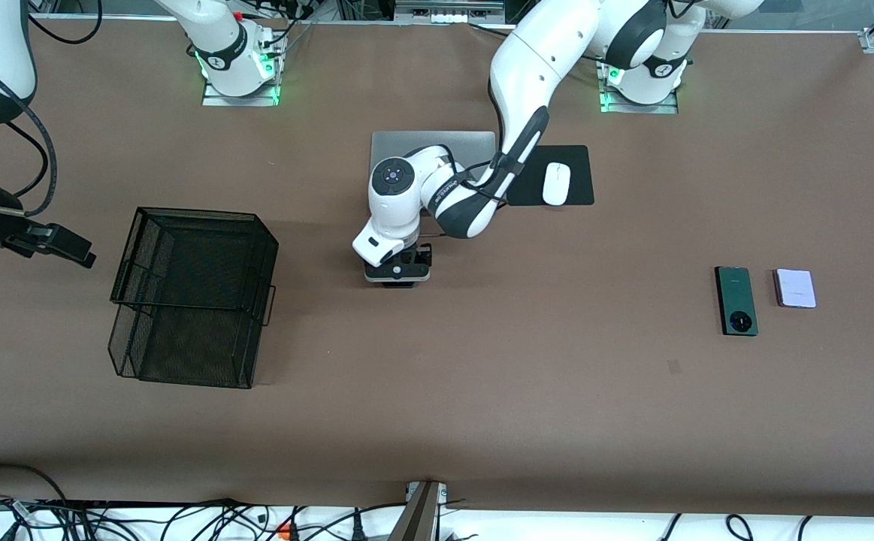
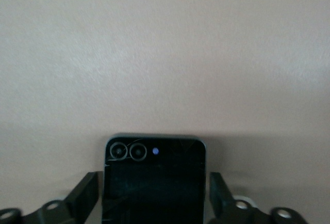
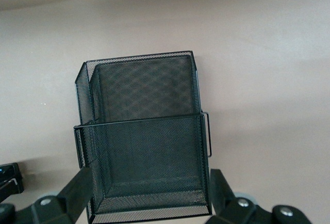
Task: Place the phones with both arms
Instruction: 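Carry the flip phone with the left gripper and set it beside the laptop, then grasp the flip phone with the right gripper while the left gripper grasps the green phone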
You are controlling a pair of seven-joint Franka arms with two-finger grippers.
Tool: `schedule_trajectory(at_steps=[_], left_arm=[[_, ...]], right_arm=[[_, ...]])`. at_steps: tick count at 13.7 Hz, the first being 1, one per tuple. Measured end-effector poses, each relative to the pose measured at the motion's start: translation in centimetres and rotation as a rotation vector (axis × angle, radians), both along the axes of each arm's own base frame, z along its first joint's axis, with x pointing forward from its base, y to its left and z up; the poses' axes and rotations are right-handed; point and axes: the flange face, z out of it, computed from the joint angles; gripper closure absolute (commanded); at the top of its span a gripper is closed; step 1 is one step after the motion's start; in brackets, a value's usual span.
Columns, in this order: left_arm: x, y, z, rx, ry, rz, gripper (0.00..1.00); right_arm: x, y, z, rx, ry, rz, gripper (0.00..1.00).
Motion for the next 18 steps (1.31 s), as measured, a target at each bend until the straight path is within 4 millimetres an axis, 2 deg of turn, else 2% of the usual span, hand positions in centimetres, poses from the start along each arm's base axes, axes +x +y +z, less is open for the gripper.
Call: schedule_trajectory(at_steps=[2, 5, 7, 9, 11, 13, 15, 16, 18], left_arm=[[2.1, 1.2, 1.6, -0.006, -0.012, 0.031, 0.0], [6.2, 5.3, 7.0, 0.022, 0.005, 0.059, 0.0], [7.1, 8.3, 9.9, 0.08, 0.059, 0.036, 0.0], [7.3, 11.7, 11.3, 0.125, 0.109, 0.013, 0.0], [7.5, 16.2, 11.6, 0.164, 0.159, -0.016, 0.0], [8.1, 22.4, 12.1, 0.2, 0.215, -0.076, 0.0], [9.1, 29.8, 13.2, 0.225, 0.261, -0.121, 0.0], [9.4, 33.3, 13.5, 0.236, 0.279, -0.143, 0.0], [9.9, 39.1, 13.5, 0.265, 0.304, -0.182, 0.0]], right_arm=[[0.0, -0.1, 0.0, 0.0, 0.002, 0.0, 0.0], [-0.2, 0.0, 0.1, 0.0, 0.015, 0.009, 0.0], [-0.6, 1.7, 0.3, 0.01, 0.04, 0.038, 0.0], [-1.1, 6.4, 0.3, 0.029, 0.06, 0.083, 0.0], [-2.1, 13.2, 0.2, 0.049, 0.068, 0.098, 0.0], [-3.3, 20.9, -1.1, 0.066, 0.077, 0.11, 0.0], [-4.0, 28.2, -4.2, 0.087, 0.063, 0.137, 0.0], [-4.3, 31.5, -6.5, 0.096, 0.064, 0.149, 0.0], [-4.5, 36.3, -12.0, 0.11, 0.07, 0.184, 0.0]])
